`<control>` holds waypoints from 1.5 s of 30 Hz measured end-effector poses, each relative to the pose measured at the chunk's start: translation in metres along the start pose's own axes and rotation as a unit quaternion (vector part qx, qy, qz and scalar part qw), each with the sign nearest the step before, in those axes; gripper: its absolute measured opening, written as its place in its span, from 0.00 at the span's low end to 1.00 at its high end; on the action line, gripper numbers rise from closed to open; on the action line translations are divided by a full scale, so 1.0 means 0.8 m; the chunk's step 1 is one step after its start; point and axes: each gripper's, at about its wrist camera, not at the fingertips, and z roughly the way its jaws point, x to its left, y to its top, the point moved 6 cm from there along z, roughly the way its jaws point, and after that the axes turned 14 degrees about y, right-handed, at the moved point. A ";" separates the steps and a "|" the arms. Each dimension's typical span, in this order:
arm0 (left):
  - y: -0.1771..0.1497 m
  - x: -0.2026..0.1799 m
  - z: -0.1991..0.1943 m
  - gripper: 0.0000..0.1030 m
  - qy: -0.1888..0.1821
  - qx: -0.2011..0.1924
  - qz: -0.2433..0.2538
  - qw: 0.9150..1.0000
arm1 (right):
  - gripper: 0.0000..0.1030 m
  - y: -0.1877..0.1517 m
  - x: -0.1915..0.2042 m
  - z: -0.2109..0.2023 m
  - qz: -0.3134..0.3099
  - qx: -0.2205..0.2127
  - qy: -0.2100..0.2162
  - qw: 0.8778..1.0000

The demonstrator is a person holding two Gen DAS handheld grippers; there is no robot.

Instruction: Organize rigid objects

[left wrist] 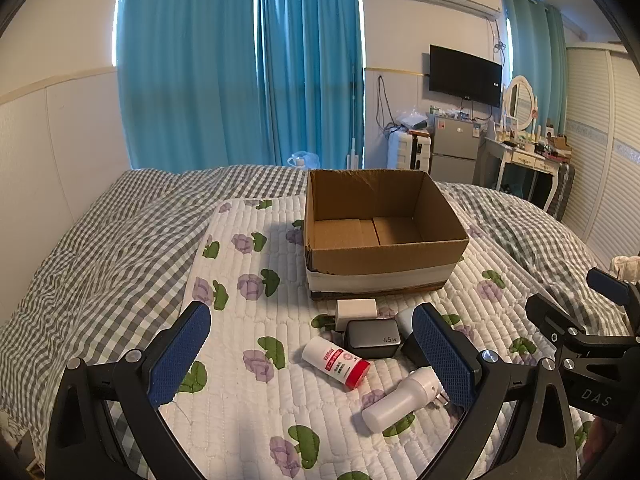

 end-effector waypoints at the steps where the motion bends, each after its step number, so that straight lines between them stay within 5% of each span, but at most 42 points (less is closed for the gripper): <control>1: 0.000 0.000 0.000 1.00 0.000 0.000 0.000 1.000 | 1.00 -0.001 0.000 0.000 0.000 0.000 0.000 1.000; 29: -0.001 0.002 -0.001 1.00 0.002 0.000 0.000 1.000 | 1.00 -0.002 0.003 0.000 -0.003 0.004 0.000 1.000; 45: 0.026 -0.017 -0.049 1.00 -0.028 -0.018 0.022 0.999 | 1.00 0.028 0.008 -0.052 -0.025 0.027 -0.006 0.999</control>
